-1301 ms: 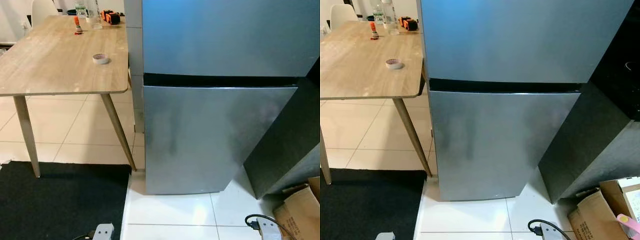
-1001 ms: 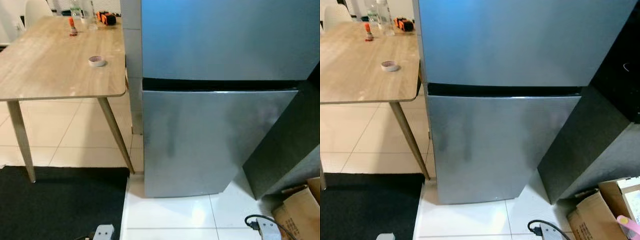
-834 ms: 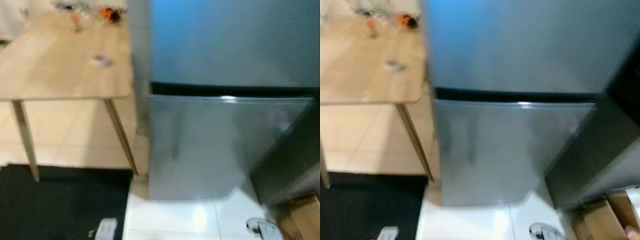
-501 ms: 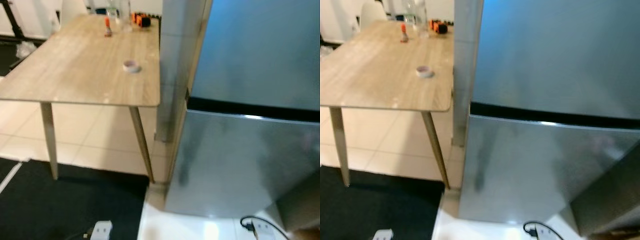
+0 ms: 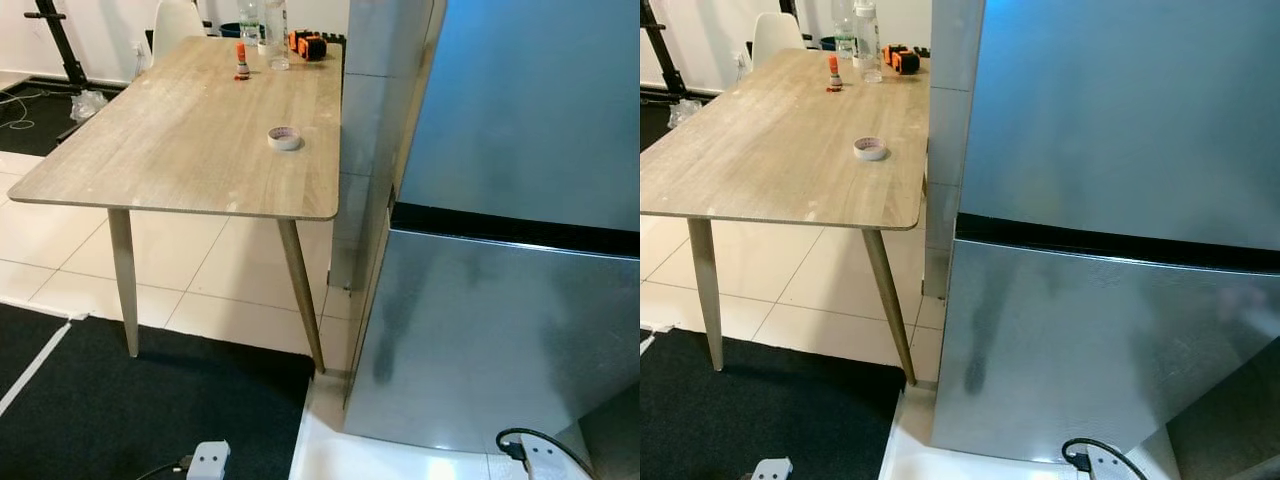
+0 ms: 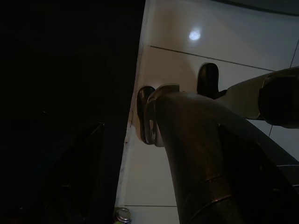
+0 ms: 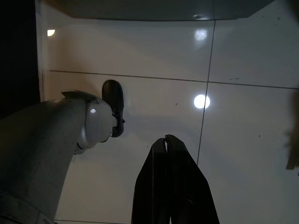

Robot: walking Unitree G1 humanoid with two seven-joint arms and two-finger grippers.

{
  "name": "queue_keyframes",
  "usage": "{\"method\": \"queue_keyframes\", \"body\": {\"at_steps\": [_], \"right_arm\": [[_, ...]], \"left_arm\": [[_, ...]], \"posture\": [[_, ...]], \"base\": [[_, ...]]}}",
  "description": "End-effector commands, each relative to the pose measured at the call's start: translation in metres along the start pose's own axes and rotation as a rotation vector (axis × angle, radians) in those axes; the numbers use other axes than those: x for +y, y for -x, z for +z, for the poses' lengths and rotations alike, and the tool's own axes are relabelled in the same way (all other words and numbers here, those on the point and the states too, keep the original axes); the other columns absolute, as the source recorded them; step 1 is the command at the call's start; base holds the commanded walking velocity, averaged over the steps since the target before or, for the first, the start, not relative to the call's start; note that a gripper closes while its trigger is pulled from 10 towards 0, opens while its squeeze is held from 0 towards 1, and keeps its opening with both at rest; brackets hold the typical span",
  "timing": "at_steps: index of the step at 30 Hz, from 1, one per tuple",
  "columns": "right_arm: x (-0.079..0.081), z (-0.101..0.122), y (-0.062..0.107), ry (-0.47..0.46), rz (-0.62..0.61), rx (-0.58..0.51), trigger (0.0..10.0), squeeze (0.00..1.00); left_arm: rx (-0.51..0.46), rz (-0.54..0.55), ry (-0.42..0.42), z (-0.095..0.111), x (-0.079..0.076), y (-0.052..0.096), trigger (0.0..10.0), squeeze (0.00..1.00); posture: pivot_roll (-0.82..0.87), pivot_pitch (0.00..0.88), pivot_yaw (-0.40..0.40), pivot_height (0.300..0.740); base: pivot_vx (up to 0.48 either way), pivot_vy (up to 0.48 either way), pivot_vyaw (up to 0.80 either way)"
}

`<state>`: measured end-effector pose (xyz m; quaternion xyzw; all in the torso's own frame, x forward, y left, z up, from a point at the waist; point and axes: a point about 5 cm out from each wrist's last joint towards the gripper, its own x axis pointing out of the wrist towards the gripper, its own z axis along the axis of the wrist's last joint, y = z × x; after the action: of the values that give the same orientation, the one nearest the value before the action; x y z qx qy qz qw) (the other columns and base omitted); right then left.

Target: Restocking fridge

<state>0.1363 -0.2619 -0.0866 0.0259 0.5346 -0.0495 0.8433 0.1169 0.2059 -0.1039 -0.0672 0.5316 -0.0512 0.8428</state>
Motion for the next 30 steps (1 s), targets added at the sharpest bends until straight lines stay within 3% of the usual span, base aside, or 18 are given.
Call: {"method": "queue_keyframes", "body": {"at_steps": [1, 4, 6, 8, 13, 14, 15, 16, 19, 20, 22, 24, 25, 30], "right_arm": [[-0.004, -0.002, 0.001, -0.014, 0.000, 0.006, 10.0, 0.00], [-0.003, 0.003, 0.001, -0.025, 0.018, -0.026, 10.0, 0.00], [0.004, 0.025, 0.000, -0.127, 0.092, -0.136, 10.0, 0.00], [0.005, 0.027, 0.000, -0.139, 0.103, -0.146, 10.0, 0.00], [0.024, 0.083, 0.004, -0.203, 0.317, -0.360, 10.0, 0.00], [0.024, 0.083, 0.004, -0.203, 0.317, -0.360, 10.0, 0.00], [0.027, 0.117, 0.013, -0.206, 0.443, -0.473, 10.0, 0.00], [0.027, 0.117, 0.013, -0.206, 0.443, -0.473, 10.0, 0.00], [0.031, 0.153, 0.025, -0.174, 0.554, -0.586, 10.0, 0.00], [0.031, 0.153, 0.025, -0.174, 0.554, -0.586, 10.0, 0.00], [0.036, 0.175, 0.033, -0.139, 0.594, -0.659, 10.0, 0.00], [0.036, 0.175, 0.033, -0.139, 0.594, -0.659, 10.0, 0.00], [0.041, 0.194, 0.042, -0.102, 0.606, -0.737, 10.0, 0.00], [0.044, 0.214, 0.051, -0.099, 0.609, -0.827, 10.0, 0.00]], "left_arm": [[0.015, -0.013, 0.011, -0.004, -0.004, -0.001, 10.0, 0.00], [0.014, -0.015, 0.011, -0.004, -0.004, -0.001, 10.0, 0.00], [0.014, -0.017, 0.012, -0.004, -0.004, -0.001, 10.0, 0.00], [0.014, -0.017, 0.012, -0.004, -0.004, -0.001, 10.0, 0.00], [0.018, -0.017, 0.006, -0.005, -0.003, 0.000, 10.0, 0.00], [0.018, -0.017, 0.006, -0.005, -0.003, 0.000, 10.0, 0.00], [0.018, -0.015, 0.006, -0.005, -0.003, 0.000, 10.0, 0.00], [0.018, -0.015, 0.006, -0.005, -0.003, 0.000, 10.0, 0.00], [0.016, -0.014, 0.010, -0.006, -0.003, 0.000, 10.0, 0.00], [0.016, -0.014, 0.010, -0.006, -0.003, 0.000, 10.0, 0.00], [0.016, -0.013, 0.012, -0.006, -0.003, 0.000, 10.0, 0.00], [0.016, -0.013, 0.012, -0.006, -0.003, 0.000, 10.0, 0.00], [0.017, -0.013, 0.014, -0.006, -0.003, 0.000, 10.0, 0.00], [0.019, -0.012, 0.013, -0.007, -0.002, 0.001, 10.0, 0.00]], "posture": [[-0.01, 0.000, -0.058, 0.740], [-0.01, 0.000, -0.058, 0.740], [-0.01, 0.000, -0.056, 0.740], [-0.01, 0.000, -0.056, 0.740], [-0.01, 0.000, -0.052, 0.740], [-0.01, 0.000, -0.052, 0.740], [-0.01, 0.000, -0.052, 0.740], [-0.01, 0.000, -0.052, 0.740], [-0.01, 0.000, -0.056, 0.740], [-0.01, 0.000, -0.056, 0.740], [0.00, 0.000, -0.060, 0.740], [0.00, 0.000, -0.060, 0.740], [0.00, 0.000, -0.061, 0.740], [0.00, 0.000, -0.060, 0.740]], "base": [[0.000, 0.000, 0.00], [0.000, 0.000, 0.00], [0.000, 0.000, 0.00], [0.000, 0.000, 0.00], [0.000, 0.000, 0.00], [0.000, 0.000, 0.00], [0.000, 0.000, 0.00], [0.000, 0.000, 0.00], [0.000, 0.000, 0.00], [0.000, 0.000, 0.00], [0.000, 0.000, 0.00], [0.000, 0.000, 0.00], [0.000, 0.000, 0.00], [0.000, 0.000, 0.00]]}}
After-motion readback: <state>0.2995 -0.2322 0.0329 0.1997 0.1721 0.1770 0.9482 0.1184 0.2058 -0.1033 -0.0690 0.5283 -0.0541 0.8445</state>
